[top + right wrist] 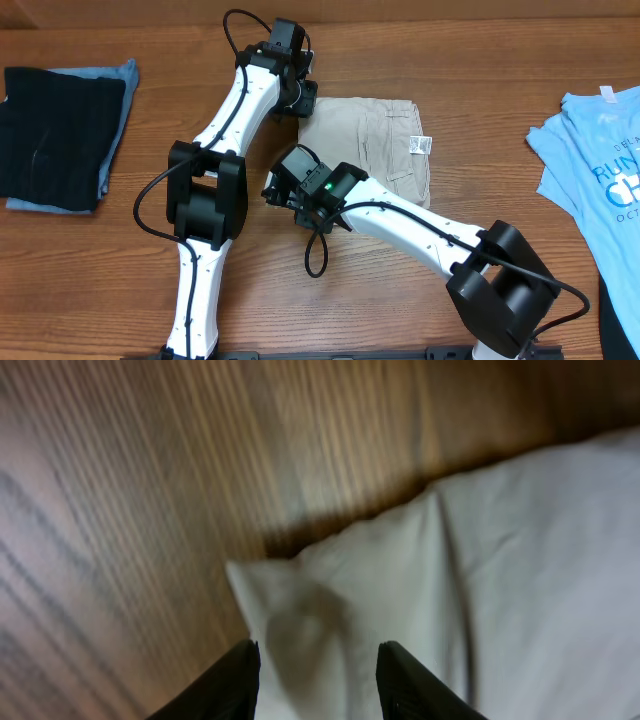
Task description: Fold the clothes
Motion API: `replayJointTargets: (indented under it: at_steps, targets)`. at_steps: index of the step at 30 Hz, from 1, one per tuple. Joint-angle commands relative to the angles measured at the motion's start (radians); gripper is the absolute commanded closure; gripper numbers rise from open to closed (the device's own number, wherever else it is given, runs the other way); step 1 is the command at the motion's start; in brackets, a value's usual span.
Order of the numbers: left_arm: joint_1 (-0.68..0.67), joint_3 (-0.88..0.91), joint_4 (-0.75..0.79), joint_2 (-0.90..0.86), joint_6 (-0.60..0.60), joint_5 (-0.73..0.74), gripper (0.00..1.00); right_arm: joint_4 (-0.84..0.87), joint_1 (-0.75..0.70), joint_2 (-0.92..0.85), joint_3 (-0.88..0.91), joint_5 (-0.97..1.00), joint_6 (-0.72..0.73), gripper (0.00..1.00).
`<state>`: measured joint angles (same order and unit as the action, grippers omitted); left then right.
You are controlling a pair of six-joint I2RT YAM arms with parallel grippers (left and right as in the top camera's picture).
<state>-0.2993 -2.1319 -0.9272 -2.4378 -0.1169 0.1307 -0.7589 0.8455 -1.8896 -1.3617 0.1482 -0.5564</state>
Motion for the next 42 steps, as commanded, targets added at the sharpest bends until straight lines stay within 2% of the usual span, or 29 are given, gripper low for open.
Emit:
replayJointTargets:
  at_steps: [1, 5, 10, 13, 15, 19, 21, 23, 26, 27, 30, 31, 35, 40, 41, 42]
  targets:
    - [-0.002, 0.009, -0.003, -0.006, 0.005, 0.027, 0.65, 0.051, -0.011, 0.01, 0.001, 0.015, -0.051, 0.57]
    - [-0.002, 0.009, -0.003, -0.006, 0.005, 0.027, 0.65, 0.06, -0.057, 0.008, 0.008, 0.007, -0.074, 0.58]
    - [-0.002, 0.009, -0.003, -0.006, 0.005, 0.027, 0.64, 0.063, -0.101, -0.014, 0.015, -0.103, -0.08, 0.6]
    - [-0.002, 0.009, -0.003, -0.006, 0.005, 0.027, 0.64, 0.062, -0.099, -0.041, 0.015, -0.13, -0.08, 0.56]
    - [-0.002, 0.009, -0.003, -0.006, 0.005, 0.027, 0.64, 0.053, -0.098, -0.042, 0.015, -0.138, -0.079, 0.5]
    - [-0.002, 0.009, -0.007, -0.006, 0.005, 0.029, 0.65, 0.029, -0.099, -0.043, 0.015, -0.143, -0.079, 0.49]
    - [-0.002, 0.009, -0.018, -0.005, 0.005, 0.094, 0.59, 0.031, -0.099, -0.043, 0.015, -0.144, -0.076, 0.48]
    - [-0.002, 0.009, -0.021, -0.006, 0.005, 0.126, 0.6, 0.032, -0.099, -0.043, 0.015, -0.144, -0.076, 0.48]
    - [-0.003, 0.009, -0.038, -0.006, 0.005, 0.126, 0.42, 0.032, -0.099, -0.043, 0.015, -0.151, -0.072, 0.46]
    - [-0.003, 0.009, -0.045, -0.006, 0.005, 0.126, 0.4, 0.037, -0.099, -0.043, 0.015, -0.155, -0.069, 0.46]
    - [-0.003, 0.008, -0.056, -0.003, 0.005, 0.146, 0.43, 0.048, -0.099, -0.043, 0.015, -0.154, -0.069, 0.46]
    - [-0.001, 0.008, -0.063, 0.0, 0.005, 0.206, 0.43, 0.048, -0.099, -0.043, 0.015, -0.155, -0.068, 0.46]
    - [-0.015, 0.01, -0.091, -0.003, 0.006, 0.225, 0.35, 0.048, -0.099, -0.045, 0.015, -0.155, -0.068, 0.46]
    - [-0.023, 0.01, -0.09, -0.01, 0.005, 0.225, 0.49, 0.053, -0.099, -0.064, 0.015, -0.159, -0.046, 0.46]
    - [-0.023, 0.01, -0.09, -0.012, 0.005, 0.225, 0.53, 0.056, -0.099, -0.069, 0.015, -0.158, -0.046, 0.46]
    - [-0.023, 0.01, -0.09, -0.012, 0.005, 0.225, 0.65, 0.056, -0.1, -0.071, 0.015, -0.159, -0.046, 0.46]
